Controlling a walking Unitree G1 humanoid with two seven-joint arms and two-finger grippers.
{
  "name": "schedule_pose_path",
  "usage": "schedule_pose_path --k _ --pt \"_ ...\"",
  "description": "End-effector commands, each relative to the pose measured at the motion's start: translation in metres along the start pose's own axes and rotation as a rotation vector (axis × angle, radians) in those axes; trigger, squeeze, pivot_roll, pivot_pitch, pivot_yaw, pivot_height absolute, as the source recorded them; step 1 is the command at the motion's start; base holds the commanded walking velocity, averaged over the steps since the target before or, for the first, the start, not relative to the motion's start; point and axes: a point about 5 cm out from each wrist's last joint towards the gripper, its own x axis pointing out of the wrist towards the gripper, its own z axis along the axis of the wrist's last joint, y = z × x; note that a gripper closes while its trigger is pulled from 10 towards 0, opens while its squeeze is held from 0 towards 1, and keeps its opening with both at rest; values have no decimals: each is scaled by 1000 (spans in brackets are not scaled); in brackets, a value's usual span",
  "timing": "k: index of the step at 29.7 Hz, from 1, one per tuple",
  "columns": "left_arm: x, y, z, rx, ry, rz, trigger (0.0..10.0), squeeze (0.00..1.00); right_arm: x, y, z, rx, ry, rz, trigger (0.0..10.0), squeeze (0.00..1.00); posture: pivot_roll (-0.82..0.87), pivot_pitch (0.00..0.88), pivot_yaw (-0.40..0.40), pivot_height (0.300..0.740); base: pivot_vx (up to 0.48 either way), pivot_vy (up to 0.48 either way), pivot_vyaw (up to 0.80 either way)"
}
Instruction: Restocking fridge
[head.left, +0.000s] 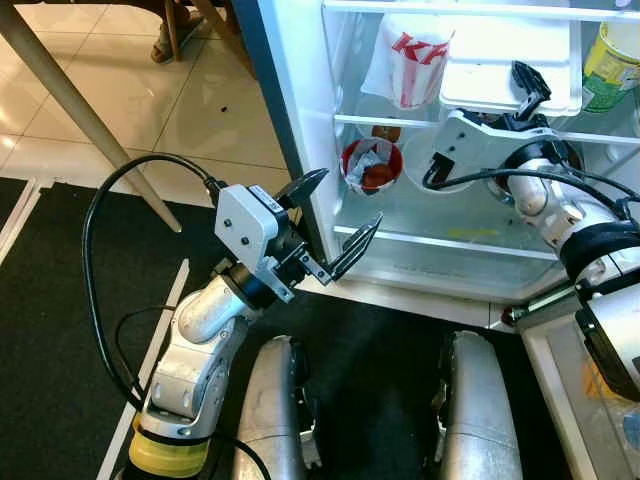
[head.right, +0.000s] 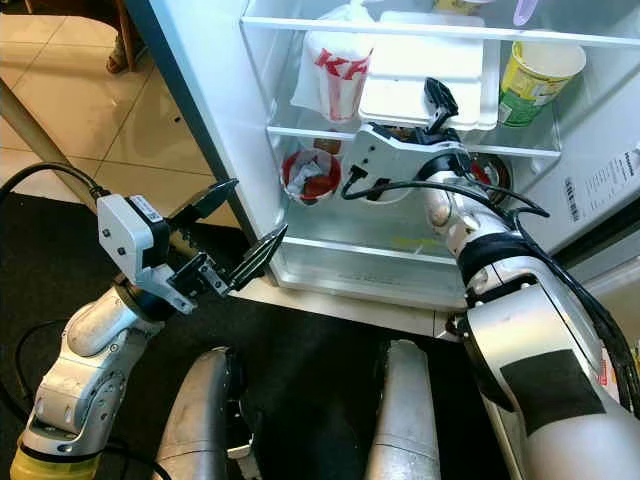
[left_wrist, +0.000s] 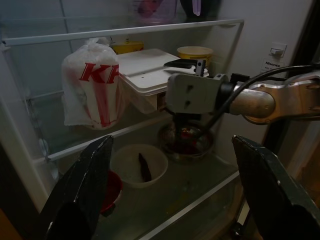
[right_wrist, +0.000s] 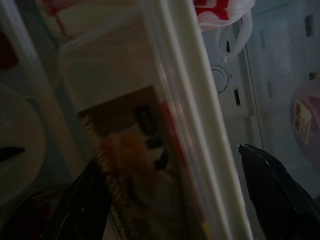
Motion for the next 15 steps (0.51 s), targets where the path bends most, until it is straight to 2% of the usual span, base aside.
schedule_pose_path --k 1,2,5,6,8,9,11,13,14,15 --pt "-2 -2 -3 -8 10 -12 10000 0 -3 5 -1 35 -6 14 10000 643 93 372 96 580 0 0 0" --pt "-2 -2 -3 -8 10 -13 10000 0 -4 6 -2 38 -11 13 10000 529 93 372 96 580 0 0 0" --pt "-2 -2 -3 -9 10 -13 10000 0 -5 6 -3 38 -15 12 10000 482 91 369 97 580 0 0 0" --pt "-2 -2 -4 -10 9 -14 10000 0 -6 6 -4 39 -18 12 10000 404 90 368 97 580 0 0 0" --pt "-2 -2 -4 -10 8 -14 10000 0 -6 7 -5 39 -21 12 10000 388 90 367 97 580 0 0 0" --pt "-2 -2 -4 -10 8 -15 10000 0 -7 7 -5 40 -23 13 10000 333 89 366 97 580 0 0 0" --pt "-1 -2 -4 -10 7 -15 10000 0 -7 7 -6 39 -26 16 10000 333 87 364 97 580 0 0 0" --pt "-1 -2 -4 -10 6 -16 10000 0 -7 7 -6 30 -36 19 10000 263 86 361 96 580 0 0 0" --pt "-1 -2 -4 -10 6 -16 10000 0 -7 7 -6 30 -36 19 10000 263 86 361 96 580 0 0 0" --pt "0 -1 -4 -10 5 -17 10000 0 -7 6 -7 17 -40 17 10000 196 85 360 95 580 0 0 0"
